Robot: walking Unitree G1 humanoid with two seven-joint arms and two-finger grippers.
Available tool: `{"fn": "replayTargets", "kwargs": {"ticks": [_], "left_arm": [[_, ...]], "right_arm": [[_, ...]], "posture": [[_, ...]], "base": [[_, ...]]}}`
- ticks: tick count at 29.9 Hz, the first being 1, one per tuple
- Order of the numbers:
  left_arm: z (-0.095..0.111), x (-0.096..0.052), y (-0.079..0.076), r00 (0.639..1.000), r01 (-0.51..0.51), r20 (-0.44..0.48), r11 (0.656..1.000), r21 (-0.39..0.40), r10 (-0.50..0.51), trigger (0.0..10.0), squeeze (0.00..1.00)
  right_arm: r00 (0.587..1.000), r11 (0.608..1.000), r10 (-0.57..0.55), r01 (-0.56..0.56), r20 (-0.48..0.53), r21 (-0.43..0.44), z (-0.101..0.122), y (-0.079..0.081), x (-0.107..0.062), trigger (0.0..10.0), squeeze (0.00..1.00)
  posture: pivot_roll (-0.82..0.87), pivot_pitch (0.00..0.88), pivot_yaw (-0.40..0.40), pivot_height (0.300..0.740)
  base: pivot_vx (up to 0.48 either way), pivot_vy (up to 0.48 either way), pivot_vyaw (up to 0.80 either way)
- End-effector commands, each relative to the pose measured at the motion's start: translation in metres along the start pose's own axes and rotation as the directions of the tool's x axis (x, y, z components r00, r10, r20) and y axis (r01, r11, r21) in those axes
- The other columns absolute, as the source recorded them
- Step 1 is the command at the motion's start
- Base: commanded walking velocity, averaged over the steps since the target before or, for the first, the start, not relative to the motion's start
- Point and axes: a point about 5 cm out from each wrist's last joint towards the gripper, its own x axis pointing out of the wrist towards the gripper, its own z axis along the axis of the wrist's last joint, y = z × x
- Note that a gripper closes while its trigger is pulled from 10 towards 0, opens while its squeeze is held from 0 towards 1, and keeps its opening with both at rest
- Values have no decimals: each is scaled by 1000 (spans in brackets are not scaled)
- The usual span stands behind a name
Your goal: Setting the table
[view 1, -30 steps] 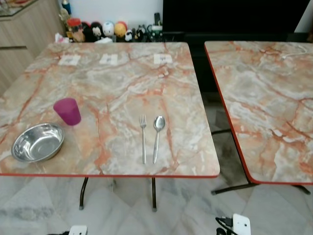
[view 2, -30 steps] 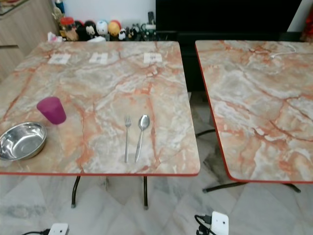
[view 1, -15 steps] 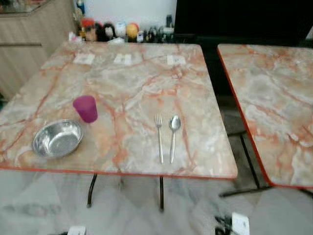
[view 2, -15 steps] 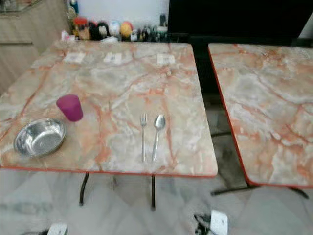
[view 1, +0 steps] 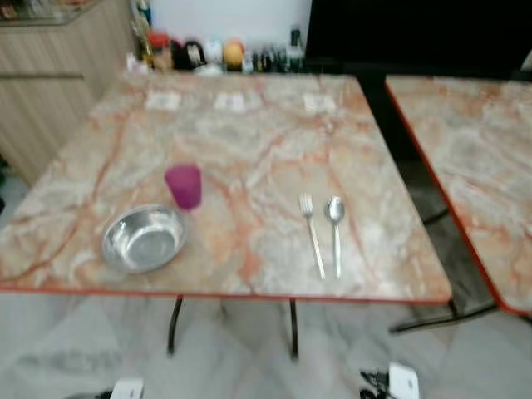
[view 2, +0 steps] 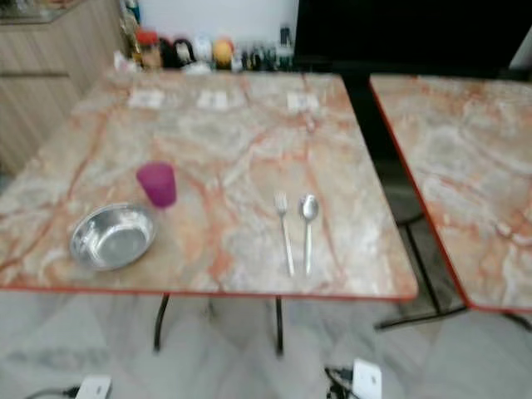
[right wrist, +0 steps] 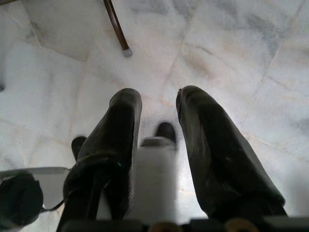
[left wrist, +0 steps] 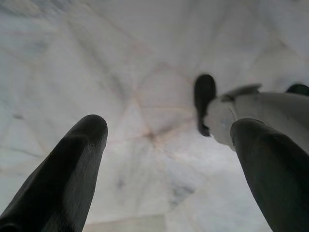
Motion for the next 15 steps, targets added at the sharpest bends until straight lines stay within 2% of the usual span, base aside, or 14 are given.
{"fn": "replayTargets", "kwargs": {"ticks": [1,3,8,15], "left_arm": [[-6,-1,3,1000,7,-21,1000,-2,-7,10000,0],[-6,-2,6,1000,3,-21,1000,1,-3,10000,0],[-7,-2,7,1000,-1,-26,1000,10,1,10000,0],[-9,0,-3,999,10,-31,1000,9,-10,10000,0]], "right_arm": [[1000,1000,-17,18,-15,11,-6,-5,-2,10000,0],[1000,1000,-17,17,-7,15,-6,-4,-2,10000,0],[1000,1000,-17,17,2,18,-5,-4,-2,10000,0],[1000,1000,-13,13,22,15,-1,-4,-1,10000,0]], "posture": [[14,57,-6,740],[15,57,-6,740],[12,57,-7,740],[14,58,-11,740]], "base": [[0,341,0],[0,262,0],[0,0,0],[0,0,0]]}}
